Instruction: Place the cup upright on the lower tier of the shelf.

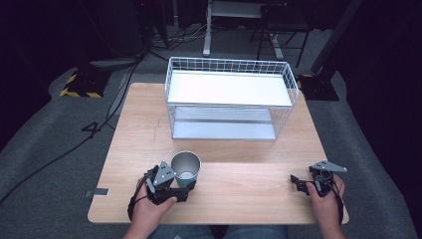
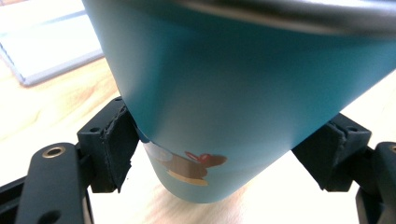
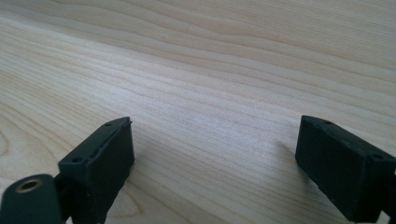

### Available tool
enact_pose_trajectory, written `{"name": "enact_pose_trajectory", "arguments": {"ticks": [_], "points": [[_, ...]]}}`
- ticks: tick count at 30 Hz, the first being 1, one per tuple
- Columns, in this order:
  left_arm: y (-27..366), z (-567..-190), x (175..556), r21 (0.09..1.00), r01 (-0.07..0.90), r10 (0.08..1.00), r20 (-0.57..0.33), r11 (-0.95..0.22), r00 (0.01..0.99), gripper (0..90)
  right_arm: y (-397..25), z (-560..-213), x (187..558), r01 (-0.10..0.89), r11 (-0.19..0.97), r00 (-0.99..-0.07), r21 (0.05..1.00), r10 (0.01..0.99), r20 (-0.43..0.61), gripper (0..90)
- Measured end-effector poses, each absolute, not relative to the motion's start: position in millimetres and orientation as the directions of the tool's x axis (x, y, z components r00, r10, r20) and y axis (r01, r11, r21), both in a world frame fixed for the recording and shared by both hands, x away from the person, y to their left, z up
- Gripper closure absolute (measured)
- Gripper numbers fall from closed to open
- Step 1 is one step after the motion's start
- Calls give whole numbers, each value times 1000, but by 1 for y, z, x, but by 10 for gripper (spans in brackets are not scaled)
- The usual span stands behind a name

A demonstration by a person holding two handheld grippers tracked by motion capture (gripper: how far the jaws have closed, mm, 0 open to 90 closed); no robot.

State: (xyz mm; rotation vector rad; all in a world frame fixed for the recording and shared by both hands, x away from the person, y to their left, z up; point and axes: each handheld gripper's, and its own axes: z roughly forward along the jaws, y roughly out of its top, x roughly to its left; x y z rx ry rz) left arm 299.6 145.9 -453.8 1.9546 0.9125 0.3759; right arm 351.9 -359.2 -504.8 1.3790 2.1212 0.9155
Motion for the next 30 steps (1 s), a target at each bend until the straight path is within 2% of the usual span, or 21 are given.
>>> {"name": "enact_pose_trajectory", "arguments": {"ticks": [16, 24, 30], "points": [[124, -424, 331, 855, 426, 694, -115, -295, 710, 214, -359, -505, 352, 620, 281, -401, 733, 916, -11, 117], [114, -417, 348, 861, 431, 688, -141, -270, 712, 214, -359, -505, 352, 620, 281, -401, 733, 916, -11, 118], [108, -417, 369, 870, 414, 695, -123, -267, 708, 214, -359, -505, 352, 620, 281, -402, 733, 916, -11, 117]]}}
